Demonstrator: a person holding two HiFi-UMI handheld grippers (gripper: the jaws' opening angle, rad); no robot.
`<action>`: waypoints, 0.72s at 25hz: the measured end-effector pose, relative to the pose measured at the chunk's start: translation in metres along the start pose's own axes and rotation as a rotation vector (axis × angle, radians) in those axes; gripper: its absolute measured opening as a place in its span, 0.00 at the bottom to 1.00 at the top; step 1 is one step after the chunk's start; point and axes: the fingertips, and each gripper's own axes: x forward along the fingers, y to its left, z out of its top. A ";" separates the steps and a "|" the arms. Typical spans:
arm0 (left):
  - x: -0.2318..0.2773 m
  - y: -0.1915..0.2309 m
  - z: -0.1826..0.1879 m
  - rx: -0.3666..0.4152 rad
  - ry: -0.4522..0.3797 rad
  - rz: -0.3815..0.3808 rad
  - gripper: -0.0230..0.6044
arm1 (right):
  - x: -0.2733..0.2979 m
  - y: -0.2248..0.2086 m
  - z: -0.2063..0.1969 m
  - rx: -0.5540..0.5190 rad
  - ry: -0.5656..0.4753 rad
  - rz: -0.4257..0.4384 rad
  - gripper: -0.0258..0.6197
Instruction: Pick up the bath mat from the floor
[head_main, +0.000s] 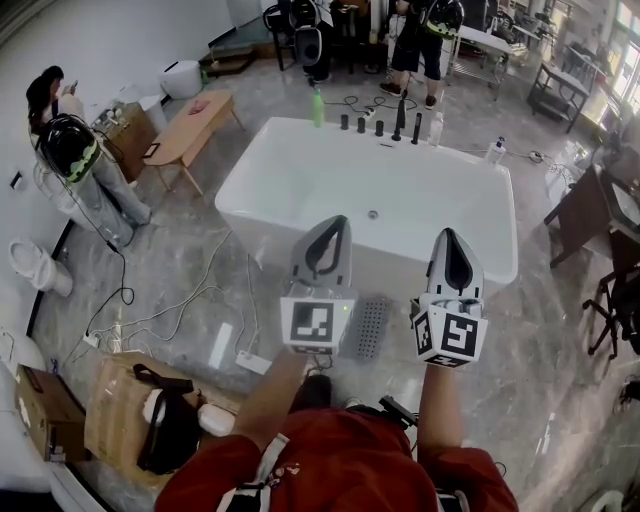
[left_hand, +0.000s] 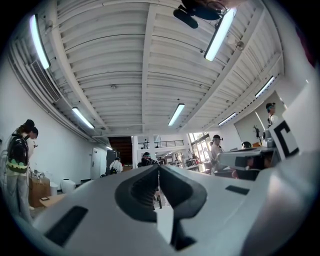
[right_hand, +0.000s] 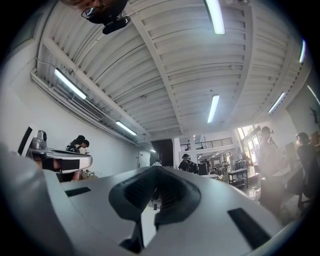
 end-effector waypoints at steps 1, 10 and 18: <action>0.002 0.005 -0.002 -0.002 -0.002 -0.003 0.06 | 0.004 0.003 -0.002 0.000 0.004 -0.003 0.06; 0.021 0.076 -0.020 -0.025 0.004 0.003 0.06 | 0.059 0.056 -0.011 -0.015 0.001 0.005 0.06; 0.039 0.131 -0.035 -0.064 0.011 0.002 0.06 | 0.100 0.094 -0.025 -0.032 0.018 -0.003 0.06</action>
